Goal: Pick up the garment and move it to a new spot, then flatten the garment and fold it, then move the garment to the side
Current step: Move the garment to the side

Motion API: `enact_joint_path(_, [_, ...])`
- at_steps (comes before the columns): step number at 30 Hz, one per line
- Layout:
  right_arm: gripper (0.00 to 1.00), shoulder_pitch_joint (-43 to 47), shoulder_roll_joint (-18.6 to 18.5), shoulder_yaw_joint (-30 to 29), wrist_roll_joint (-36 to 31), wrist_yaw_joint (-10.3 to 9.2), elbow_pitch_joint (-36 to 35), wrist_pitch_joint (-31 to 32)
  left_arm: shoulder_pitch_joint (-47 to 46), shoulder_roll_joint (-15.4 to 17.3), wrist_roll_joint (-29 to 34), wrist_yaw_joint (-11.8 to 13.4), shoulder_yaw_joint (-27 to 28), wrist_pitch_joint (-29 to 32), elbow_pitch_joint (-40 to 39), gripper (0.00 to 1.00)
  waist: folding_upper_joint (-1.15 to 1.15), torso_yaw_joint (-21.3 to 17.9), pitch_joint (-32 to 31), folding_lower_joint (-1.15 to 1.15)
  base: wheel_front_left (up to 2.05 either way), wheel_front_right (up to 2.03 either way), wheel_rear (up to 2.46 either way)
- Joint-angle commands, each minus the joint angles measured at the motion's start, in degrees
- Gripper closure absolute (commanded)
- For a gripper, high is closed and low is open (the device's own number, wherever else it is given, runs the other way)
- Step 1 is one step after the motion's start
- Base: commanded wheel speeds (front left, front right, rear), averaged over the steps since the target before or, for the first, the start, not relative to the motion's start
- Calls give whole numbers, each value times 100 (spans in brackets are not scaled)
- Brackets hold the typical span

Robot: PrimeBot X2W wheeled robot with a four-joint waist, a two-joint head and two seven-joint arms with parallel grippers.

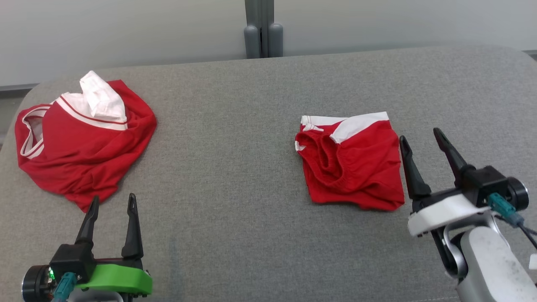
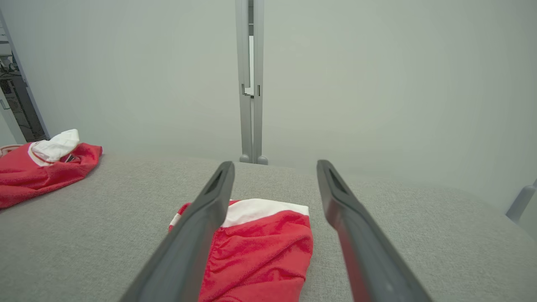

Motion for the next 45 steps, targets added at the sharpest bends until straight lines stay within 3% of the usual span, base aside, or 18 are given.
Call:
enact_joint_path(1, [0, -263, -81, 13, -53, 1, 146, 33, -124, 18, 14, -2, -19, 0, -6, 0, 0, 67, 151, 0, 0, 0, 0])
enact_joint_path(14, [0, -1703, -465, -5, 27, 1, 2248, 323, -588, -11, -57, -29, -246, 0, 94, 0, 0, 469, 821, 0, 0, 0, 0])
enact_joint_path(28, [0, -1721, 29, 55, 710, 1, 4024, 74, -781, -39, -63, -28, -274, 0, 142, 0, 0, 511, 1038, 0, 0, 0, 0])
enact_joint_path(29, [28, -1718, 65, 104, 759, 1, 4112, 92, -779, -40, -58, -28, -279, 0, 148, 0, 0, 497, 1040, 0, 0, 0, 0])
enact_joint_path(30, [100, -1747, 87, 177, 803, 2, 4179, 96, -787, -40, -56, -27, -285, 0, 155, 0, 0, 484, 1047, 0, 0, 0, 0])
enact_joint_path(39, [100, -2486, -313, 663, 867, -5, 4177, -11, -913, -51, -47, -21, -314, 0, 85, 0, 0, 388, 1217, 0, 0, 0, 0])
enact_joint_path(45, [100, -2966, -888, 1180, 845, -5, 4156, 109, -1038, -55, -27, -28, -335, 0, -12, 0, 0, 259, 1553, 0, 0, 0, 0])
